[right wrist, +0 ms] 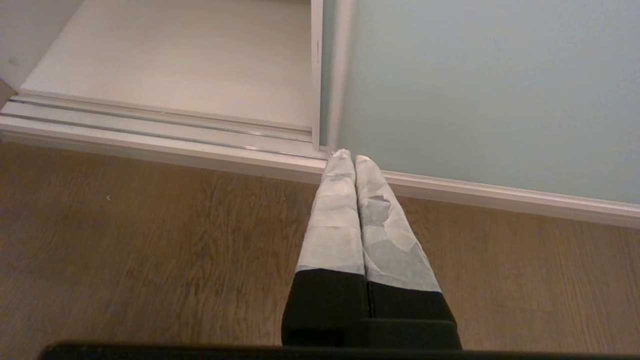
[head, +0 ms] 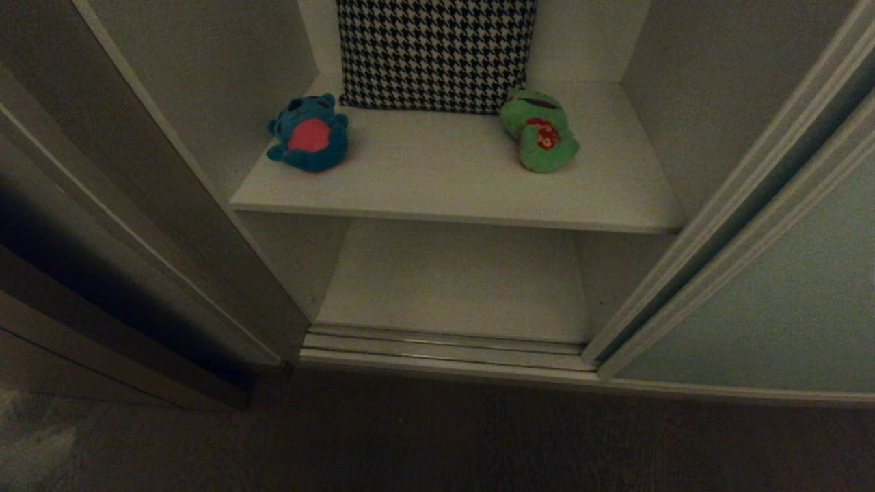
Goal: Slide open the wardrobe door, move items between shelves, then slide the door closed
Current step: Open the door
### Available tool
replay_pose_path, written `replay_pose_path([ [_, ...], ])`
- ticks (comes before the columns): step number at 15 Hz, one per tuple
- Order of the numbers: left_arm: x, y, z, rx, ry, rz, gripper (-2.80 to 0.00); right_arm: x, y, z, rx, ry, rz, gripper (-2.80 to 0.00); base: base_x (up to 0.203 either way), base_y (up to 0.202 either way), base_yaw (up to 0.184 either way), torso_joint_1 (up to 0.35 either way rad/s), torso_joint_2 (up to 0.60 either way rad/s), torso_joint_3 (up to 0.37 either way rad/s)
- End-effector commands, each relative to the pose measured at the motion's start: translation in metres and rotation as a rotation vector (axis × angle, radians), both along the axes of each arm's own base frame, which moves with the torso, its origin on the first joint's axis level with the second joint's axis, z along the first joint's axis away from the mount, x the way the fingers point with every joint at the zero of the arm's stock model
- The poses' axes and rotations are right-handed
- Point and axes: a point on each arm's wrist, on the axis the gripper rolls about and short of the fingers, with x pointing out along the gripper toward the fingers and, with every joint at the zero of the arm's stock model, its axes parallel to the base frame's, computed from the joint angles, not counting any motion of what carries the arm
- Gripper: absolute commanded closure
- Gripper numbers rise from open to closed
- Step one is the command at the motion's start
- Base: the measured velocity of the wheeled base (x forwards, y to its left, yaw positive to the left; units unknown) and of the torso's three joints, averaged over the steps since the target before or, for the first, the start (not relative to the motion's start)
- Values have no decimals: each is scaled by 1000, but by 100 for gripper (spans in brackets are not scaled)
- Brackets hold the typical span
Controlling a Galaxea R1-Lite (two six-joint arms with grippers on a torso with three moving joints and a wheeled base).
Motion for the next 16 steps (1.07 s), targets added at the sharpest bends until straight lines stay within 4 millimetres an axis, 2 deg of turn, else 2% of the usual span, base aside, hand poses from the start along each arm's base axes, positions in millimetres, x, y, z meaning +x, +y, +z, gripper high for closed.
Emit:
replay_pose_path([
  [1,-34,3,-51,6,-90,26,0,0,0,-1,-1,-2,2,0,0,0,0,0,0,0],
  [3,-48,2,-79,36,-166,2,0,0,0,0,-1,-2,0,0,0,0,0,0,0,0],
  [5,-52,1,-94,58,-193,-27,0,0,0,-1,-1,-2,1,0,0,0,0,0,0,0],
  [8,-51,1,-98,63,-161,28,0,0,0,-1,0,-2,0,0,0,0,0,0,0,0],
  [12,-46,4,-104,231,-195,113,0,0,0,0,0,-1,2,0,0,0,0,0,0,0],
  [16,-47,4,-111,80,-97,135,0,0,0,-1,0,-2,1,0,0,0,0,0,0,0],
])
